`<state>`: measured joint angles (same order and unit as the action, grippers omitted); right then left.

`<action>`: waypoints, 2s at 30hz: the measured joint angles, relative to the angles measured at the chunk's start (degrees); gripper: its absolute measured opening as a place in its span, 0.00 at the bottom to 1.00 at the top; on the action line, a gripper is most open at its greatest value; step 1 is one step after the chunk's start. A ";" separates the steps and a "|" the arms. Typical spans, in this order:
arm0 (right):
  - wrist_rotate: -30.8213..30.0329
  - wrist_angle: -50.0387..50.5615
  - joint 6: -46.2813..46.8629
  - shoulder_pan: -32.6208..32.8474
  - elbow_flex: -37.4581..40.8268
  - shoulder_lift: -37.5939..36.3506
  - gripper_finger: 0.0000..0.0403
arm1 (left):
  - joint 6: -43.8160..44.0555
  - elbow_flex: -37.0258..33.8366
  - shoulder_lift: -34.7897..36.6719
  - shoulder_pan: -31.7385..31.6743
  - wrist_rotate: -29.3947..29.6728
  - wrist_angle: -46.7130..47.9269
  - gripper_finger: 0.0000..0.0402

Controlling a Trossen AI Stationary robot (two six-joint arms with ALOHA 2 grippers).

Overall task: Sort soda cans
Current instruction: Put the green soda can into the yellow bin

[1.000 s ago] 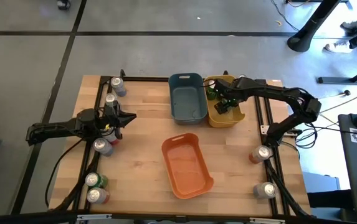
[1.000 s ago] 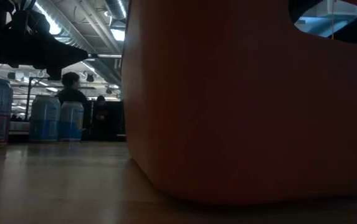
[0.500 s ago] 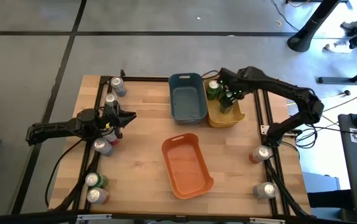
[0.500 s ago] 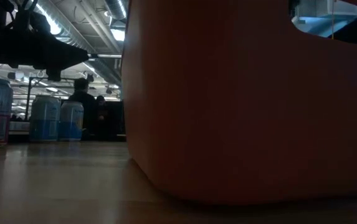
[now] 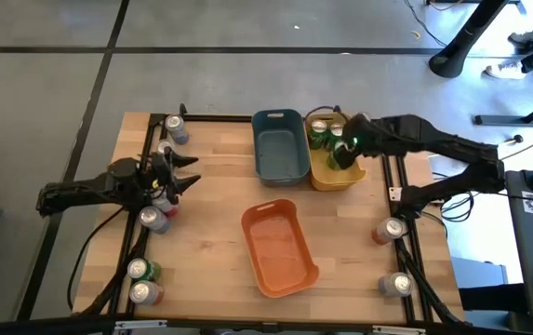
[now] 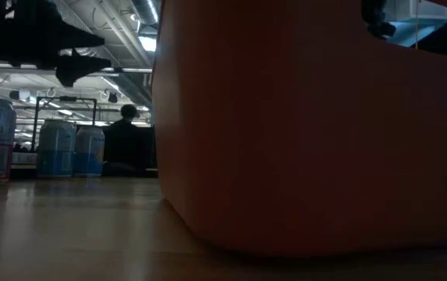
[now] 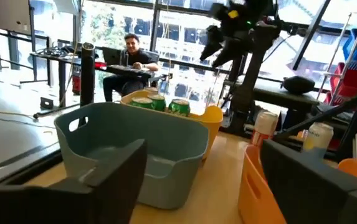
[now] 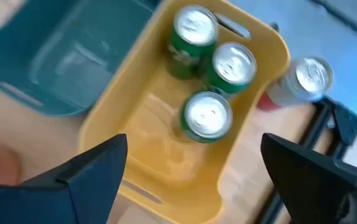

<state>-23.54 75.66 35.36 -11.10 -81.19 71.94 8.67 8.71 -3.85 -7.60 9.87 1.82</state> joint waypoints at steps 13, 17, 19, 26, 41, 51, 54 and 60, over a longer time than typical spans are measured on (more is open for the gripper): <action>-17.41 -7.34 3.73 21.59 3.87 -0.11 0.91 | 2.87 25.42 -22.58 1.81 -0.01 23.27 0.77; -18.48 -11.19 3.76 23.90 7.32 -0.08 0.91 | 4.25 35.05 -29.32 2.79 -0.02 33.88 0.76; -18.51 -13.00 3.78 24.68 9.06 -0.08 0.91 | 5.83 39.31 -32.19 3.39 -0.03 39.76 0.76; -18.53 -19.06 3.84 25.12 15.45 -0.08 0.91 | 11.73 48.17 -38.16 5.00 -0.07 53.00 0.76; -19.61 -23.34 1.95 24.99 19.10 -0.08 0.91 | 24.12 48.22 -41.80 2.67 2.55 65.68 0.84; -21.06 -24.66 -0.02 24.96 19.10 -0.08 0.91 | 22.88 49.05 -42.06 3.32 -4.20 60.01 0.85; -21.06 -25.33 -0.02 24.96 19.08 -0.08 0.91 | 20.62 49.24 -42.82 5.35 -8.07 51.32 0.85; -20.28 -25.37 0.24 25.01 19.08 -0.08 0.91 | 27.39 49.12 -48.02 16.39 -10.46 52.98 0.85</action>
<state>-43.81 50.28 35.59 13.91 -62.11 71.85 36.06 57.83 -51.87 8.80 -0.59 54.80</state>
